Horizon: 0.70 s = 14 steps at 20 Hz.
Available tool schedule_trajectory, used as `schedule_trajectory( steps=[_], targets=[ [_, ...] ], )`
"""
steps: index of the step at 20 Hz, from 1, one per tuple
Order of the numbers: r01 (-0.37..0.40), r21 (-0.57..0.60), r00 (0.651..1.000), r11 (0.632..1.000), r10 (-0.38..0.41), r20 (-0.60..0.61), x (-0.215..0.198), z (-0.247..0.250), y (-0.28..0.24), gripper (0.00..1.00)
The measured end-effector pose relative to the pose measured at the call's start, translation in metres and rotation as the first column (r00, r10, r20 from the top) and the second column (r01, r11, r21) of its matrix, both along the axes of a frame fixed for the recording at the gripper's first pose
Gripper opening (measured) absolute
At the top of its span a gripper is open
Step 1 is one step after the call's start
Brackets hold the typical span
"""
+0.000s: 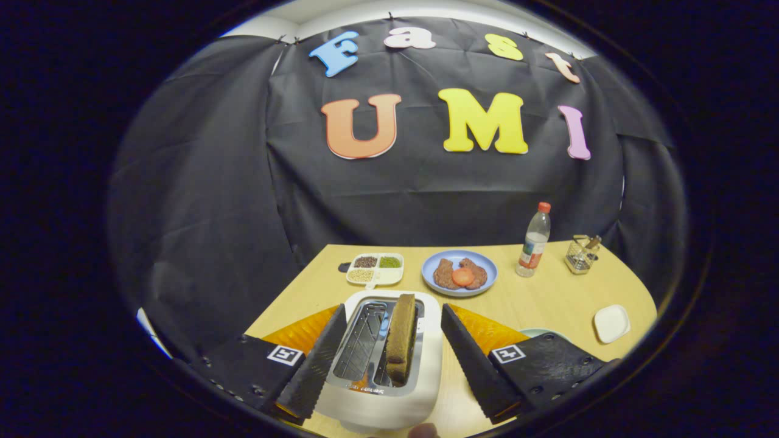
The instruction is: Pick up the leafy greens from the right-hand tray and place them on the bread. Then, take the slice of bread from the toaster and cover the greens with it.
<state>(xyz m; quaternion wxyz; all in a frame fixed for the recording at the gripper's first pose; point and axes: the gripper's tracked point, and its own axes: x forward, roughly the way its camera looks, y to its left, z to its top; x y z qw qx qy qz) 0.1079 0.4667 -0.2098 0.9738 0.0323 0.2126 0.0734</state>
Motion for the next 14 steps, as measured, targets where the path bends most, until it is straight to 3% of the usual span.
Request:
schedule_trajectory(
  steps=[2,9,10,11,14],
  targets=[
    [0.019,-0.005,1.0,1.0,-0.019,-0.024,0.005,-0.011,0.003,0.84],
    [0.073,-0.033,0.995,0.997,-0.075,-0.072,0.008,-0.029,-0.002,0.22],
    [0.083,-0.049,0.994,0.995,-0.086,-0.066,0.012,-0.028,-0.005,0.21],
    [0.075,-0.038,0.995,0.996,-0.077,-0.066,0.012,-0.026,-0.005,0.13],
    [0.044,-0.021,0.995,0.999,-0.046,-0.086,0.009,-0.016,-0.002,0.13]
  ],
)
